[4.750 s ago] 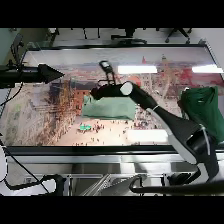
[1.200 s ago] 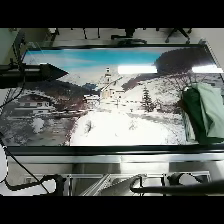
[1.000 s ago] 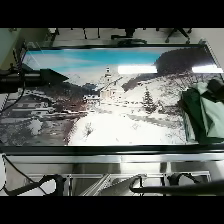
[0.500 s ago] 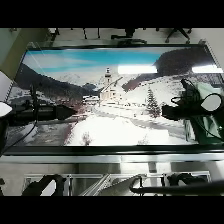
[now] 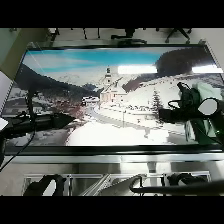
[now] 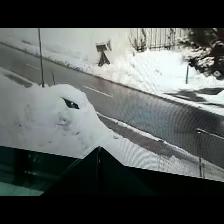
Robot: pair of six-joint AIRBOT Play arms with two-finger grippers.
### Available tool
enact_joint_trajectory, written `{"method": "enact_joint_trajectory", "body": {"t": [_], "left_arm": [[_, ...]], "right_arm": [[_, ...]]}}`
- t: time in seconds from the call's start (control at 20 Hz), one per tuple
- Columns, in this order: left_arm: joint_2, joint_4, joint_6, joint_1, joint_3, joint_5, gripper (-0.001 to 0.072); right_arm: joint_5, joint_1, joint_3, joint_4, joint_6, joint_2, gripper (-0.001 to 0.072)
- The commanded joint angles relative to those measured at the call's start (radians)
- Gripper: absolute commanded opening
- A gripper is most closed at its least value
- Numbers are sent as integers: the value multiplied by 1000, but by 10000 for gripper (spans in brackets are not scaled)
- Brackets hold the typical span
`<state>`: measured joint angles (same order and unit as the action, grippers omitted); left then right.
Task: Fold the shirts.
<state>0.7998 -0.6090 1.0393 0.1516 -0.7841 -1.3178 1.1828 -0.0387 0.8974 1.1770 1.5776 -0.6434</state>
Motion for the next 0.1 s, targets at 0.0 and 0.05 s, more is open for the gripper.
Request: {"method": "enact_joint_trajectory", "body": {"t": [0.0, 0.05], "left_arm": [[-16, -1, 1, 3, 3, 0, 17], [-16, 0, 1, 3, 3, 1, 17]], "right_arm": [[-1, -1, -1, -3, 1, 1, 19], [-1, -1, -1, -3, 1, 1, 19]]}}
